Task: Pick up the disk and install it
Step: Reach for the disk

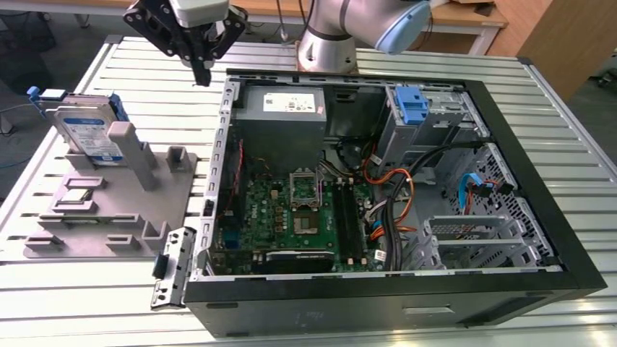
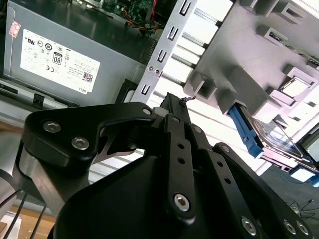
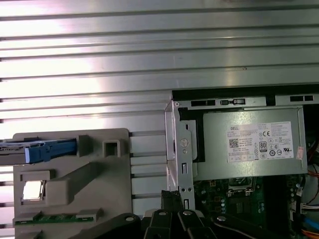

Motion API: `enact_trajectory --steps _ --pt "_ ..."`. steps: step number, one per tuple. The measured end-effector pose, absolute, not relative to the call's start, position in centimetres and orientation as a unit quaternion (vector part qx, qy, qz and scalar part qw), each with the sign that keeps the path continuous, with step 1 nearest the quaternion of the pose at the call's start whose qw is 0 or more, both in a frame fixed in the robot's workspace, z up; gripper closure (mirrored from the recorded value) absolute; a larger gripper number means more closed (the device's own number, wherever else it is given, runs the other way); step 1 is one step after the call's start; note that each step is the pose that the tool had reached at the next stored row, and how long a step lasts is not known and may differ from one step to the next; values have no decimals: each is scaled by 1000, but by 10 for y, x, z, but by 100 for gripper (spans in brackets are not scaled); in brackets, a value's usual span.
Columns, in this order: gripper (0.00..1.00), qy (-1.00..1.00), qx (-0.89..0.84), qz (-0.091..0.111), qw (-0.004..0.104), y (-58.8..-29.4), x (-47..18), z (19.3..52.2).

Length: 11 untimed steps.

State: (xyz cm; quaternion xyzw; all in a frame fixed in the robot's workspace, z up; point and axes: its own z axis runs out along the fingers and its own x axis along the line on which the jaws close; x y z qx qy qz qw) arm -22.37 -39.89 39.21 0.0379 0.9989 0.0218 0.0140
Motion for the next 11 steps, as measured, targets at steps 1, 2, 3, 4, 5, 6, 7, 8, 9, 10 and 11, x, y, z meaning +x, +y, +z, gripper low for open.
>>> enact_trajectory --steps 1,2,3,4,5,6,7,8,9,10,11 --pt "90 999 38 22 14 -399 -224 392" --pt "90 999 38 22 14 -399 -224 392" --pt "90 999 38 22 14 -399 -225 392" --pt "90 999 38 22 14 -399 -227 392" --pt "90 999 38 22 14 -399 -227 392" --pt "90 999 38 22 14 -399 -227 392" --pt "90 999 38 22 14 -399 -227 392" --pt "90 999 38 22 14 -399 -228 392" --pt "90 999 38 22 14 -399 -228 392" --pt "90 999 38 22 14 -399 -229 392" --pt "90 999 38 22 14 -399 -229 392"
